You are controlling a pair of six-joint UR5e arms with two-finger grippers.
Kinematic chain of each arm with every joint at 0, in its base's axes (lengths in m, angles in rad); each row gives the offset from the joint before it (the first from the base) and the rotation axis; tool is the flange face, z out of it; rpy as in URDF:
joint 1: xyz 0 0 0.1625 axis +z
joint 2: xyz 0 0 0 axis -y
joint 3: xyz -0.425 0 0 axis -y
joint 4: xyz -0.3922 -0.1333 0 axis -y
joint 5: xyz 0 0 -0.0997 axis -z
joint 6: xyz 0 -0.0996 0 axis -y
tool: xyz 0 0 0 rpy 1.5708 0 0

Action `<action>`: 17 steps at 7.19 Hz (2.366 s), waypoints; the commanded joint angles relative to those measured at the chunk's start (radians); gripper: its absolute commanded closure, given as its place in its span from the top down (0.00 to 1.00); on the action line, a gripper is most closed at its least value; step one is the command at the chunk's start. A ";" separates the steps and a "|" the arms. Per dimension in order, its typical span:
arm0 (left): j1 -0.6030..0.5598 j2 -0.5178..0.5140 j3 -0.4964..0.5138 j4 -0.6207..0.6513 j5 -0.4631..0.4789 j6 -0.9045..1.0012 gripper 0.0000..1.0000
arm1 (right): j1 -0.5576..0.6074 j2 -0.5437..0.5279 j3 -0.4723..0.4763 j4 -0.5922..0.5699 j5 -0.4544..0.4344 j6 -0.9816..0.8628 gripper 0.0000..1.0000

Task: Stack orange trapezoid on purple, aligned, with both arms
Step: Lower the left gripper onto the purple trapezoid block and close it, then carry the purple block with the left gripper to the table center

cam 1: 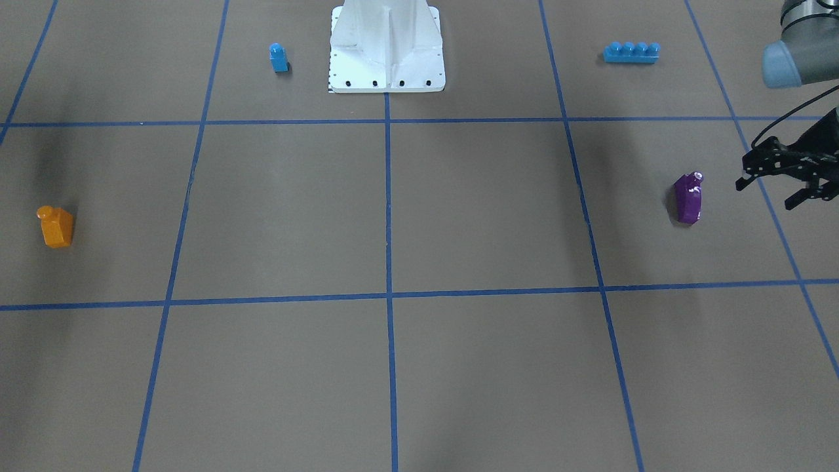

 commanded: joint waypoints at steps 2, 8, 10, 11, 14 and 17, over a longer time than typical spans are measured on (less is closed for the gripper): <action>0.191 0.065 0.017 -0.163 0.180 -0.276 1.00 | -0.007 -0.006 0.000 0.002 -0.001 0.003 1.00; 0.320 0.084 0.017 -0.160 0.286 -0.315 0.52 | -0.012 -0.009 0.000 0.002 0.000 0.003 1.00; 0.326 0.084 0.017 -0.159 0.286 -0.313 0.52 | -0.013 -0.009 -0.002 0.002 0.000 0.003 1.00; 0.326 0.084 0.017 -0.157 0.286 -0.313 0.33 | -0.013 -0.009 -0.002 0.002 0.000 0.005 1.00; 0.326 0.072 -0.055 -0.105 0.275 -0.334 0.00 | -0.019 -0.009 -0.003 0.002 -0.001 0.005 1.00; 0.403 -0.187 -0.193 0.243 0.281 -0.554 0.00 | -0.024 -0.008 -0.003 0.002 -0.001 0.006 1.00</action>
